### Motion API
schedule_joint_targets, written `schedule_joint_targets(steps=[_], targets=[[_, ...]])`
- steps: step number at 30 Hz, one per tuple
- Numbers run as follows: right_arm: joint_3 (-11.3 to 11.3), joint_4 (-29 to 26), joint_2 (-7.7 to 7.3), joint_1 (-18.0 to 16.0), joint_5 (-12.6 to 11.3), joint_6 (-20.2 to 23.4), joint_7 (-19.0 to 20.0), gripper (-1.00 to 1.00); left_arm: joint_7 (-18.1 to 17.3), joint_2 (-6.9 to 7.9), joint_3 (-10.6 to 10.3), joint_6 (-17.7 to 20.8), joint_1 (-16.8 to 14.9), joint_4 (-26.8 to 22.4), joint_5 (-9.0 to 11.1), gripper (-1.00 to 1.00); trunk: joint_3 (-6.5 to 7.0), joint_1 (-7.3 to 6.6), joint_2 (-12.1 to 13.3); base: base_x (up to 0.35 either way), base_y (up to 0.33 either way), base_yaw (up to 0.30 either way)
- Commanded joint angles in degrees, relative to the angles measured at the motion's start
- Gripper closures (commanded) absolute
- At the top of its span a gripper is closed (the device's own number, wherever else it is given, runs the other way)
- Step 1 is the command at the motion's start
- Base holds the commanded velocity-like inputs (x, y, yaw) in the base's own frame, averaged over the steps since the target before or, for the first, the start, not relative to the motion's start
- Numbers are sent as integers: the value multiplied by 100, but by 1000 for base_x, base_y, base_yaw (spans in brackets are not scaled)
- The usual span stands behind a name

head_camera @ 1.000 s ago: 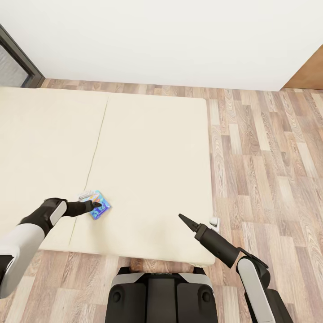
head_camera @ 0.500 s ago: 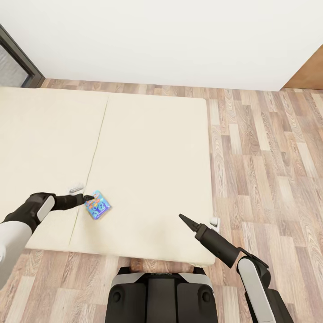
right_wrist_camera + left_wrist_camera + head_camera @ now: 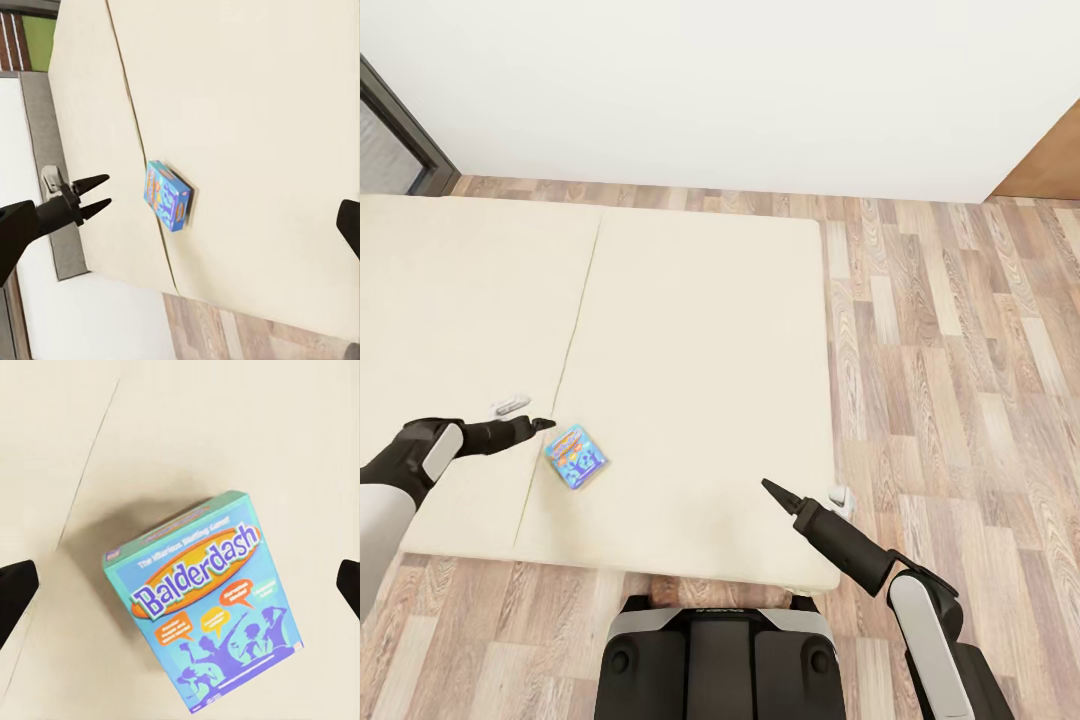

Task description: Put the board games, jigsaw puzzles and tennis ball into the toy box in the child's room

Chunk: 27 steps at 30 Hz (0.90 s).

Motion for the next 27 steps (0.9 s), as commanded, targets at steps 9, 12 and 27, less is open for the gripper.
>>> schedule_joint_targets(steps=[9,12,27], targets=[[-14,-6,1,-8,-10,76,-109,-100,14,-5,41,-184,-9,-7,7,-100,-6,3,-9,0,0,0],[-11,-2,-2,-15,-14,91,-195,-100,15,-17,47,-315,-10,17,7,-100,-6,3,-9,0,0,0],[344,-22,1,-18,-11,57,-381,-100,-52,-49,1,-1056,23,145,30,-100,-6,3,-9,0,0,0]])
